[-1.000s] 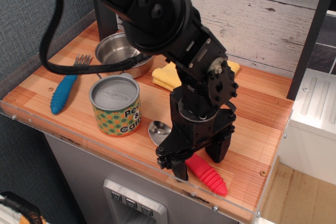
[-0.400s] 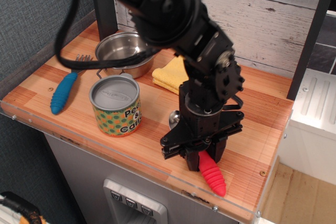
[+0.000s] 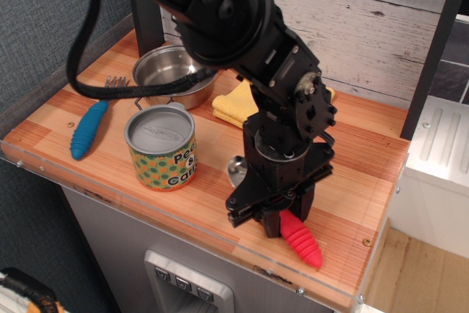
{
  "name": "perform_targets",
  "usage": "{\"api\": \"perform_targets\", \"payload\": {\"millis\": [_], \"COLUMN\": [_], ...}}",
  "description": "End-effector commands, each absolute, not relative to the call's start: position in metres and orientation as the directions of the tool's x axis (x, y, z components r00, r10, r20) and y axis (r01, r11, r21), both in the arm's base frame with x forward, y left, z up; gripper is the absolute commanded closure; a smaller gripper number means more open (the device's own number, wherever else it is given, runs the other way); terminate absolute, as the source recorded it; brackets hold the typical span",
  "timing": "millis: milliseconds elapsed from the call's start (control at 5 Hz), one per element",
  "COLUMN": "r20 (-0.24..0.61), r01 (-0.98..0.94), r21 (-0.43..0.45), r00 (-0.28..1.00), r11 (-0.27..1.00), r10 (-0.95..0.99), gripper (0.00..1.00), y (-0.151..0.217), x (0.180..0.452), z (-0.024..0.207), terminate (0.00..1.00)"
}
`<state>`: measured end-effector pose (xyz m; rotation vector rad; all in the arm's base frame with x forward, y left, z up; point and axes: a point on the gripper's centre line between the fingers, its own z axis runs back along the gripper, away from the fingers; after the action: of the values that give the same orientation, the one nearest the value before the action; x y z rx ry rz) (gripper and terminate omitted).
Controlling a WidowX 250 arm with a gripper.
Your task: Put the spoon next to the towel
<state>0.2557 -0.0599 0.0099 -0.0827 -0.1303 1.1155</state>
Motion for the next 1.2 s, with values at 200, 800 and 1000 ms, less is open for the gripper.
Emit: {"api": "perform_targets", "payload": {"millis": [200,800,1000], "r20": [-0.018,-0.002,-0.018], "r01": [-0.983,-0.857,-0.772], "r21": [-0.181,-0.157,-0.178], "r00": [-0.033,-0.496,-0.617], "r11": [-0.035,-0.491,-0.610], "r10": [0.999,0.868,0.787], "gripper": [1.00,1.00,1.00], "y": [-0.065,-0.085,-0.088], "x": [0.297,0.317,0.316], "z": [0.050,0.043,0.043], "terminate": [0.00,0.00,0.00]}}
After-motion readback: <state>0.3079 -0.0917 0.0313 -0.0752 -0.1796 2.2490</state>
